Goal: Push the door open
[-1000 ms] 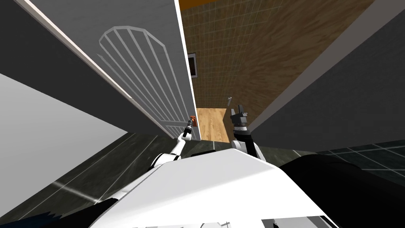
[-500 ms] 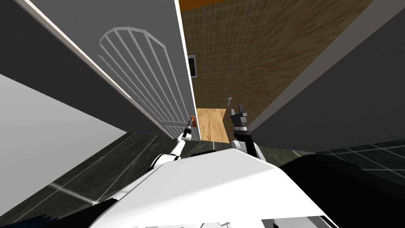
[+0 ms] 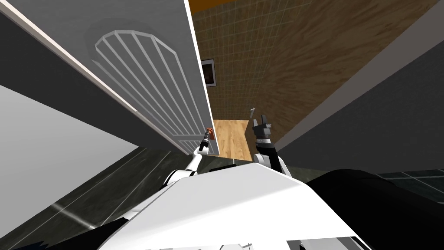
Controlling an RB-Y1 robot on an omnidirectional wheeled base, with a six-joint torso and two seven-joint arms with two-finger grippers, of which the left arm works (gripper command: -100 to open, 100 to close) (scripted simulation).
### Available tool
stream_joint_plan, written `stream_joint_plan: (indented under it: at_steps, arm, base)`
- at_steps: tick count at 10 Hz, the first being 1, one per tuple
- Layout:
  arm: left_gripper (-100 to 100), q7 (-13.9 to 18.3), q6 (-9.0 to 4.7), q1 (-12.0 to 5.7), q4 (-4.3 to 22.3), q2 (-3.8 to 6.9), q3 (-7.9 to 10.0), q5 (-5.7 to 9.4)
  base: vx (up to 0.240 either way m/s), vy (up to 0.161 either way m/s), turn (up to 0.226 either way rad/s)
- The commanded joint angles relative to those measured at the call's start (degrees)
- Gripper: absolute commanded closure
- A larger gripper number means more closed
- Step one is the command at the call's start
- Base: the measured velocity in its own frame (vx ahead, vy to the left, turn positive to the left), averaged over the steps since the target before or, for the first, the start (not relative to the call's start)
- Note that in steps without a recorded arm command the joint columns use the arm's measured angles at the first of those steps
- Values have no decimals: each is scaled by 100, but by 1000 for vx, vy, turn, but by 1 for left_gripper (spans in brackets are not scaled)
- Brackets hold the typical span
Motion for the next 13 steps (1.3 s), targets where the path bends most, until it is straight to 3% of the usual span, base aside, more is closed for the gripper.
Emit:
stream_joint_plan:
  at_steps: [1,13]
  arm:
    - [100,-30,-84,-123,129,114,154,49]
    - [100,-283,-49,-100,210,329,840,254]
  base:
    - [186,-127,54]
    - [152,-122,64]
